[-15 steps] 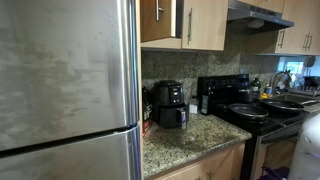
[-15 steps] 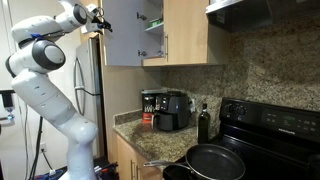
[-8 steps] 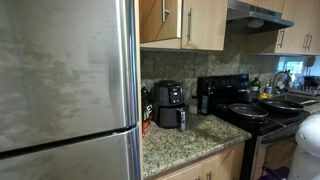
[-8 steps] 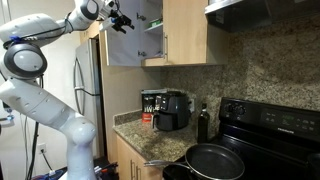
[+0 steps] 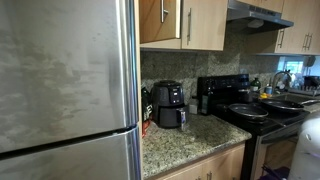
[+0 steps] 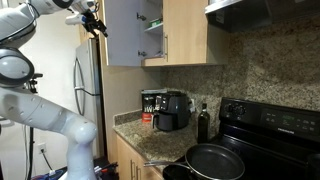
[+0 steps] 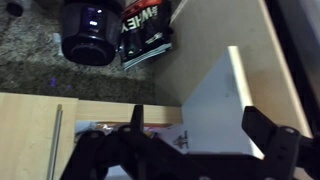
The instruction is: Close the cupboard
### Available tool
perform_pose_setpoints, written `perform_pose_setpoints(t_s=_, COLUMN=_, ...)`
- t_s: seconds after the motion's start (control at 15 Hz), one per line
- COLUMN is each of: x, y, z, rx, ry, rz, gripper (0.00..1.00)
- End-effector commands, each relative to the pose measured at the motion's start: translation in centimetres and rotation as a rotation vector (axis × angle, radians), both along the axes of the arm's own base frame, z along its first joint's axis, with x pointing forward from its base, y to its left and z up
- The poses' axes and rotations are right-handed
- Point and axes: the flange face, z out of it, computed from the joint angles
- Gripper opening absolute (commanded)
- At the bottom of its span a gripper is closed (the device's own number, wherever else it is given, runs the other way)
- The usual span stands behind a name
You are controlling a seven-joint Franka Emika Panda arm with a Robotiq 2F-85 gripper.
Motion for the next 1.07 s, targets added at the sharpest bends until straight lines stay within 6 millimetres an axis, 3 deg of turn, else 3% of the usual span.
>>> perform_pose_setpoints(t_s=0.0, x=-7.5, y=1.7, z=1.4, rx=0.064, ry=0.101, rz=0.166, gripper=1.00)
perform_pose_setpoints(t_s=0.07, x=-8.8, y=2.2, z=1.8, rx=0.082, ry=0.120, rz=0.223, gripper=1.00)
perform_pose_setpoints(t_s=0.13, x=-7.9, y=1.3, z=1.1, rx=0.069, ry=0.067, rz=0.148, gripper=1.00)
perform_pose_setpoints(t_s=0.27, x=-10.0, y=1.7, z=1.5, rx=0.086, ry=0.077, rz=0.194, gripper=1.00)
perform_pose_setpoints(t_s=0.33, x=-9.2, y=2.5, z=0.8, rx=0.046, ry=0.096, rz=0.193, gripper=1.00)
perform_pose_setpoints(t_s=0.4, x=-6.8, y=4.5, z=-0.8, rx=0.011, ry=0.066, rz=0.192, gripper=1.00)
perform_pose_setpoints(t_s=0.73, x=-2.9, y=12.1, z=-3.3, rx=-0.016, ry=-0.178, rz=0.151, gripper=1.00)
perform_pose_setpoints(t_s=0.8, x=0.0, y=13.4, z=-3.3, rx=0.001, ry=-0.224, rz=0.120, gripper=1.00)
perform_pose_setpoints(t_s=1.0, x=4.8, y=15.4, z=-5.5, rx=0.010, ry=-0.348, rz=0.052, gripper=1.00)
